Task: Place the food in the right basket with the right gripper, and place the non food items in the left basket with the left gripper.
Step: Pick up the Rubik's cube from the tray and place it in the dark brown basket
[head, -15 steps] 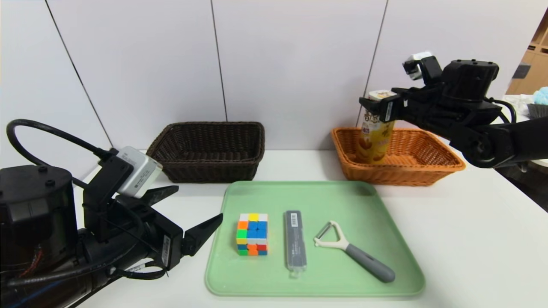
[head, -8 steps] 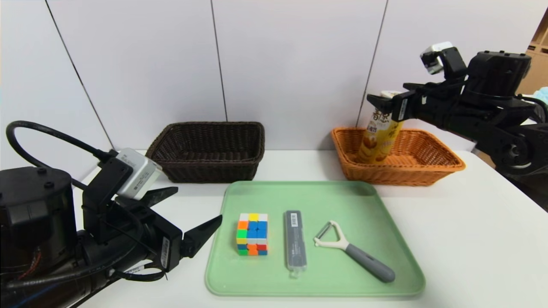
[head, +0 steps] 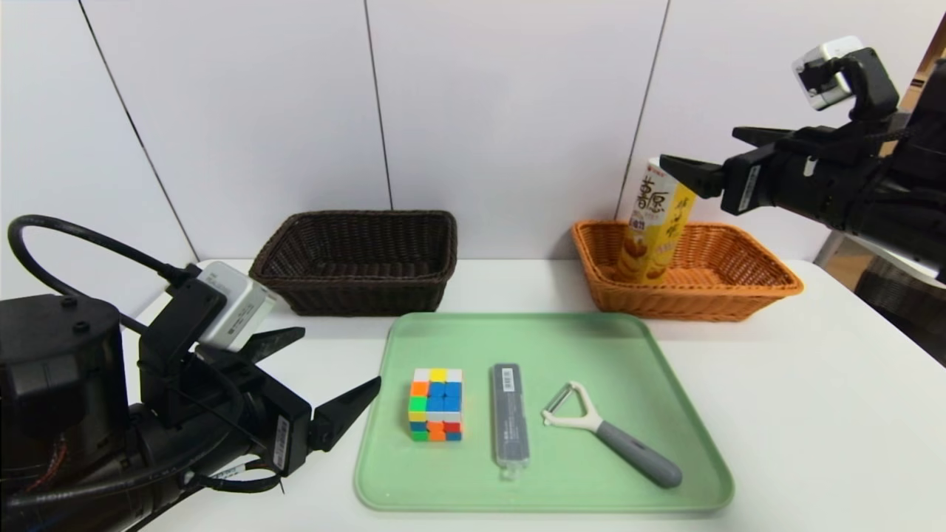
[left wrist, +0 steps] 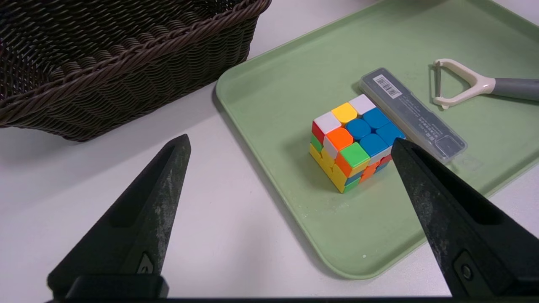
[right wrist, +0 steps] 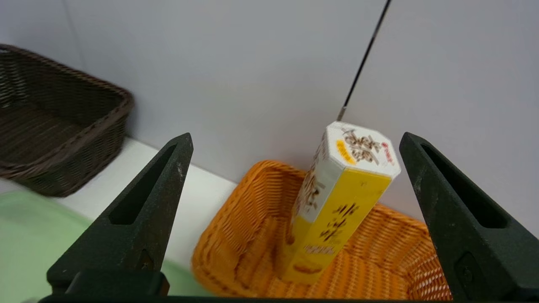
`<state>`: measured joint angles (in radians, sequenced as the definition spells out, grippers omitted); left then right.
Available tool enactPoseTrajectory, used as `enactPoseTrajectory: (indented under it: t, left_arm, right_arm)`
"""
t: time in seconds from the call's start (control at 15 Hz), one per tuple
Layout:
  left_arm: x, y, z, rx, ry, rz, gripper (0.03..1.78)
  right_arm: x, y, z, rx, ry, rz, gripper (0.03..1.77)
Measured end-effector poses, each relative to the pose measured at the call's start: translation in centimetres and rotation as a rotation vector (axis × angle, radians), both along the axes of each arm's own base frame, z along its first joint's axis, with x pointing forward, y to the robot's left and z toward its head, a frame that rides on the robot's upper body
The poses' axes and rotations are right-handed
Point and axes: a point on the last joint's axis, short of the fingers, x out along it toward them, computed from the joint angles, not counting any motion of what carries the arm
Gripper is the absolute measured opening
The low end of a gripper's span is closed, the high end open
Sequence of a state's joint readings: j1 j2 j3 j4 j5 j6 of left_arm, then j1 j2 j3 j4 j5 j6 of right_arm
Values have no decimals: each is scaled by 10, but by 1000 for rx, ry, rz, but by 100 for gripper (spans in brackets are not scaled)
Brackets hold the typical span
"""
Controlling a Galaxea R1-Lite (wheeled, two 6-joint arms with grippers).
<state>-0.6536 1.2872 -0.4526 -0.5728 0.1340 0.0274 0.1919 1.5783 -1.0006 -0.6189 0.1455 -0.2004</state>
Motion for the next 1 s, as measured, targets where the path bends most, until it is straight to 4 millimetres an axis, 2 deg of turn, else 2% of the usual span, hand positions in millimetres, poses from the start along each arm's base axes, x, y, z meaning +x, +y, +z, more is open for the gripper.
enactPoseTrajectory:
  t: [0.2,0.47,1.0]
  left_arm:
    - [-1,1,0,0,0,0,169]
    - [-2,1,-1,-1,1,0,169]
    - [-5,4,-4,4,6,2,169]
  right_arm:
    - [-42,0,-6,-4,20,27,169]
    - [-89,-8,-28,-11,66,34,169]
    - [-142,-21,-81,-25,182,24,169]
